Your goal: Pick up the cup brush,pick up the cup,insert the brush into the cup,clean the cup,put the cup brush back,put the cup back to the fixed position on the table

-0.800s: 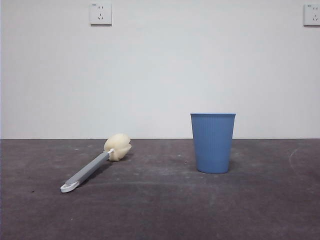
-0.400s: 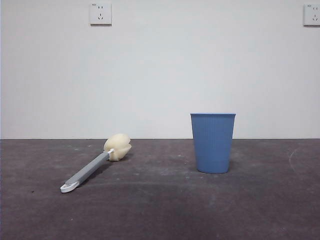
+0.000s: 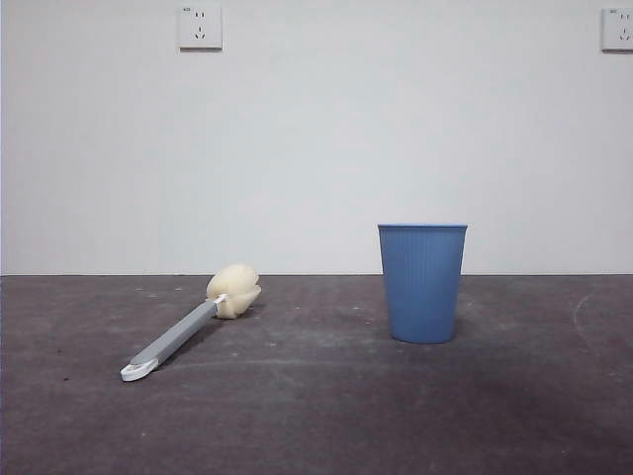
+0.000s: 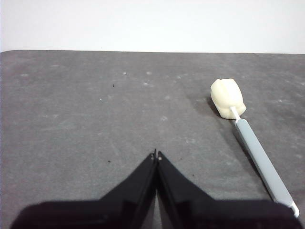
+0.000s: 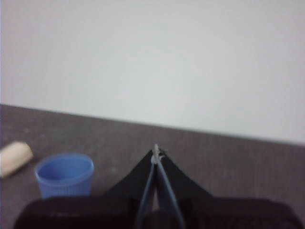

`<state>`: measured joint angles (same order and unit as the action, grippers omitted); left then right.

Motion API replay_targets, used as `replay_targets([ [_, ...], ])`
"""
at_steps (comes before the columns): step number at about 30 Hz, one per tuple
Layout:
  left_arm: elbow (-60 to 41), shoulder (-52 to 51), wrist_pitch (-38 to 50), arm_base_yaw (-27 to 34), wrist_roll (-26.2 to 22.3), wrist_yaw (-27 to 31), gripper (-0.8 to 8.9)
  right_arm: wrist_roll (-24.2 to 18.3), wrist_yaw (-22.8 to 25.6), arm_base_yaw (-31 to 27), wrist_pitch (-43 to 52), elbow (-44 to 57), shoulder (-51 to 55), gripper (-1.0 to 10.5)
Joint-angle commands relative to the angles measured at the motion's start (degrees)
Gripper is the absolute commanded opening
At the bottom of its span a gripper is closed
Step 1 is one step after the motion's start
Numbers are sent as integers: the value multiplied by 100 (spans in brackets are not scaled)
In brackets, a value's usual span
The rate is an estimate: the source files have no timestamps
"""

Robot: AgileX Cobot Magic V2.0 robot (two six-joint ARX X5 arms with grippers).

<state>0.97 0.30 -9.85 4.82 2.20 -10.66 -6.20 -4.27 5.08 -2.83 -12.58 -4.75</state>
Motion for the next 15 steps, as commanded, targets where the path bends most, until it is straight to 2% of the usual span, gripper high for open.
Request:
replay_targets([
  [1, -76, -11, 33, 15, 37, 4, -3, 479, 20, -118, 356, 634, 254, 1],
  [6, -76, -11, 33, 15, 37, 4, -3, 761, 13, -297, 492, 1222, 463, 1],
  [13, -76, -11, 35, 15, 37, 4, -3, 721, 2, -466, -732, 1231, 463, 1],
  [15, -76, -11, 31, 15, 37, 4, -3, 654, -20, -468, -739, 1228, 466, 1],
])
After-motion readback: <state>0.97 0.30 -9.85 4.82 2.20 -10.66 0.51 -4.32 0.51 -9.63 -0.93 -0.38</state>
